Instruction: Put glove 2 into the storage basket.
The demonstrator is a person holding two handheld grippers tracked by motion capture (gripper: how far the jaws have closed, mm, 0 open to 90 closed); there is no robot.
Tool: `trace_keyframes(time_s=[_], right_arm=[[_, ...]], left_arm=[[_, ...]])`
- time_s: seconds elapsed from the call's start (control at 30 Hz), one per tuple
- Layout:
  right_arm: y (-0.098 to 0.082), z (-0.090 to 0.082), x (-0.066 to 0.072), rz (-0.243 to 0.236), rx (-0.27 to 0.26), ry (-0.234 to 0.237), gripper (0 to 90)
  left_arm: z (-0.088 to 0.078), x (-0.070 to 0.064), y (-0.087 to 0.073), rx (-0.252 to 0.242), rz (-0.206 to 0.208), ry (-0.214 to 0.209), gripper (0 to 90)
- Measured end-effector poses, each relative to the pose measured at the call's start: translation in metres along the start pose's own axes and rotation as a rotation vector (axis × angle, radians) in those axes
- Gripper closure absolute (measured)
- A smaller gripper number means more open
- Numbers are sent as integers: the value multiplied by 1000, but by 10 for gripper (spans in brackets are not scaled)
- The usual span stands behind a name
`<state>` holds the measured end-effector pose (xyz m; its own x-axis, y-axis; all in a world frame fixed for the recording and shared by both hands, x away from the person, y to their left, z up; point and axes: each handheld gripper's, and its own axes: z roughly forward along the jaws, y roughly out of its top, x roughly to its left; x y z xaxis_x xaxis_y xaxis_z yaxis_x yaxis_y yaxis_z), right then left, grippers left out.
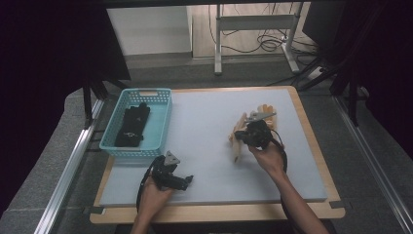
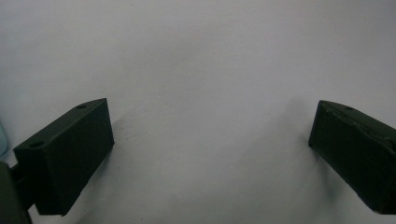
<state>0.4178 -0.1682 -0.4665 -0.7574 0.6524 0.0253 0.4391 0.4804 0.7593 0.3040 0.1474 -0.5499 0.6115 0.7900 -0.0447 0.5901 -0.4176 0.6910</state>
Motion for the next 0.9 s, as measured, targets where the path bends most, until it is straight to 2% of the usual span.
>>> trace_keyframes(time_s=[0.07,0.13,0.17,0.23,0.3,0.4,0.43,0.47,0.57,0.67,0.7,0.73,0.9], right_arm=[[5,10,5,-3,3,25,819],[10,20,10,-1,1,49,729],[12,24,12,-5,6,52,712],[13,29,14,-24,14,28,687],[13,29,11,-17,19,26,678],[8,25,0,-1,28,1,676],[8,25,0,-1,28,1,676],[3,20,-12,27,28,-14,676],[-5,14,-28,56,26,-36,677],[-10,7,-40,76,24,-56,678],[-10,7,-40,76,24,-56,678],[-14,1,-50,87,19,-74,678],[-19,-10,-70,102,19,-124,680]], left_arm=[[0,0,0,1,0,-1,3],[0,0,0,-2,-1,-1,3],[0,0,0,-2,0,0,3],[0,0,0,0,3,0,4],[0,0,0,1,3,-1,4],[0,0,0,1,2,-1,3],[0,0,0,1,2,-1,4],[0,0,0,1,2,-1,4],[0,0,0,1,2,-1,3],[0,0,0,0,2,-1,4],[0,0,0,0,2,-1,4],[0,0,0,0,2,-1,4],[0,0,0,-1,1,-1,4]])
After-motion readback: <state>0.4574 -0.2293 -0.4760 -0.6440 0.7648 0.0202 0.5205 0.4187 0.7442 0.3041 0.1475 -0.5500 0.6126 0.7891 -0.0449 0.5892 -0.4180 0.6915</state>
